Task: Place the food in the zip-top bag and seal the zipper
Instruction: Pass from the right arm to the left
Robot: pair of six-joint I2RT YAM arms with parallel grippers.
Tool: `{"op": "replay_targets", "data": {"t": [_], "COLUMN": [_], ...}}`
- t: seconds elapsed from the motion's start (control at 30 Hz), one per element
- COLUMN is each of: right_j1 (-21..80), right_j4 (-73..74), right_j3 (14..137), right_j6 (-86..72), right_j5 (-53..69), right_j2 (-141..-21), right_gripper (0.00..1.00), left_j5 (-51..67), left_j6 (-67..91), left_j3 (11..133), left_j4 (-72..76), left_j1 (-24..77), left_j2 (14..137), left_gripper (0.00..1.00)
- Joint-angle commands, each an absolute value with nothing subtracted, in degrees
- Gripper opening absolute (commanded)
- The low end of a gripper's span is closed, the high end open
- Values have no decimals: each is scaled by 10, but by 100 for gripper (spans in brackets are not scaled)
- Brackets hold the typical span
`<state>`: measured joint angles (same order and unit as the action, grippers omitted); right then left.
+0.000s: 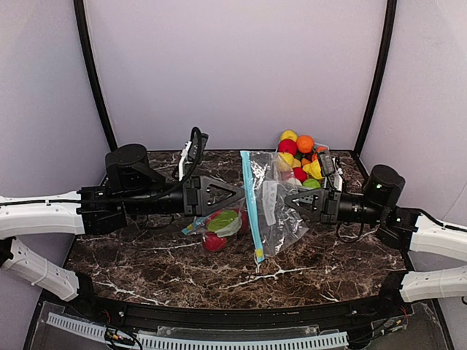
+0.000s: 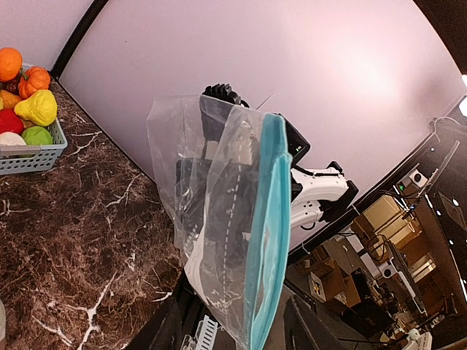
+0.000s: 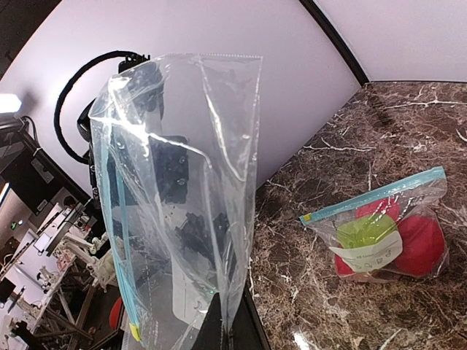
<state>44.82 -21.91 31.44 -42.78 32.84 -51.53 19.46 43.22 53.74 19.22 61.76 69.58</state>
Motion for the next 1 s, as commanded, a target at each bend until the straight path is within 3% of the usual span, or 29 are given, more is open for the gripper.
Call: {"op": "replay_targets", "data": {"t": [0.0, 0.67, 0.97], "right_j1": [445, 445, 444], "right_j4": [-244, -231, -218], "right_j3": [318, 304, 300], "right_j6": [-434, -440, -441], "right_j5": [339, 293, 279], "right_j2": [-509, -514, -521], "right_gripper": [0, 0, 0], "left_j5": [202, 236, 254], "left_j6": [436, 450, 454], "left_j3": [538, 545, 541], "left_j4": [203, 223, 248], "left_j1": [616, 616, 616], "left_j2": [708, 739, 739], "left_gripper": [47, 33, 32]}}
